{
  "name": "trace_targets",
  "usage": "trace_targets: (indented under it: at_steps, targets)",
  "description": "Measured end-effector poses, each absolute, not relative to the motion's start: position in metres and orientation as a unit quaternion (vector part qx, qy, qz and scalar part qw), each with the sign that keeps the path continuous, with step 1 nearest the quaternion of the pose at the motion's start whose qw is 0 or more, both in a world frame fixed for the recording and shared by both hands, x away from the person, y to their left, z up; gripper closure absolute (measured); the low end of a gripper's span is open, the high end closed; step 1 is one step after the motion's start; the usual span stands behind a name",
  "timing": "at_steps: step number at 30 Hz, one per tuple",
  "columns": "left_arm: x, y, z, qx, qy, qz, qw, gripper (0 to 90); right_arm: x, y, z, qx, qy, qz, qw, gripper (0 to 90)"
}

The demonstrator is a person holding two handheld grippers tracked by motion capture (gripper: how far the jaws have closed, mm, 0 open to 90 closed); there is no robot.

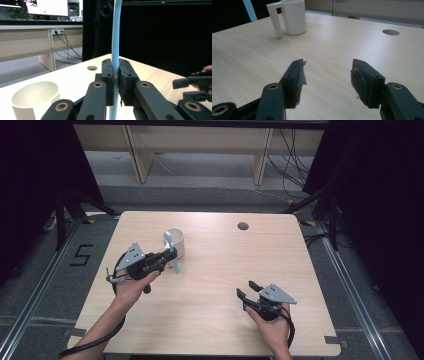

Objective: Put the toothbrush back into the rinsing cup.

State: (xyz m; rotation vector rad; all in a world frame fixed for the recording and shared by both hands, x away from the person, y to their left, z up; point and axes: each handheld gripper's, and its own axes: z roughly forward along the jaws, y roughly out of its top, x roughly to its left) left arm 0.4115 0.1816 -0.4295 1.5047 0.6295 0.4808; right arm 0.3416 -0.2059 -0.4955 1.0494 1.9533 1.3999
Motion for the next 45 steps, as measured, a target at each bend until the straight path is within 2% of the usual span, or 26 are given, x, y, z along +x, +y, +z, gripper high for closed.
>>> trace_targets:
  at_steps: [10,12,13,16,17,18,20,21,24,26,28,31,36,45]
  targets:
    - [0.418,0.193,-0.424,0.656,0.281,0.234,0.660,83.2,0.335,-0.209,-0.501,0.406,0.712,0.521,0.239,46.3]
    - [0.420,0.195,-0.422,0.656,0.281,0.237,0.659,83.2,0.335,-0.210,-0.501,0.405,0.710,0.519,0.251,46.7]
    - [0.421,0.196,-0.421,0.656,0.280,0.240,0.659,83.2,0.335,-0.210,-0.501,0.412,0.705,0.525,0.239,46.9]
    - [0.424,0.198,-0.418,0.653,0.283,0.243,0.659,83.2,0.332,-0.210,-0.500,0.423,0.700,0.521,0.243,47.1]
    - [0.427,0.200,-0.416,0.651,0.286,0.246,0.659,83.2,0.334,-0.213,-0.500,0.407,0.703,0.524,0.255,47.2]
    - [0.428,0.200,-0.415,0.650,0.287,0.247,0.659,83.2,0.331,-0.211,-0.499,0.425,0.695,0.525,0.246,47.3]
    - [0.430,0.201,-0.415,0.651,0.286,0.250,0.658,83.2,0.332,-0.215,-0.500,0.410,0.703,0.522,0.254,47.9]
    - [0.432,0.201,-0.415,0.649,0.285,0.252,0.658,83.2,0.329,-0.212,-0.500,0.428,0.697,0.523,0.241,48.0]
    - [0.434,0.201,-0.416,0.647,0.285,0.254,0.660,83.2,0.332,-0.215,-0.500,0.414,0.696,0.526,0.259,48.1]
    - [0.436,0.200,-0.416,0.648,0.285,0.255,0.658,83.2,0.331,-0.214,-0.501,0.419,0.692,0.533,0.245,48.1]
    - [0.438,0.200,-0.416,0.650,0.285,0.258,0.656,83.2,0.332,-0.215,-0.501,0.413,0.693,0.533,0.257,48.3]
    - [0.440,0.200,-0.415,0.647,0.286,0.263,0.656,83.2,0.330,-0.213,-0.502,0.424,0.687,0.535,0.249,48.3]
    - [0.443,0.200,-0.414,0.644,0.287,0.271,0.655,83.2,0.331,-0.217,-0.501,0.421,0.685,0.532,0.265,48.4]
    - [0.449,0.202,-0.412,0.643,0.292,0.281,0.650,83.2,0.330,-0.216,-0.503,0.421,0.681,0.544,0.250,48.5]
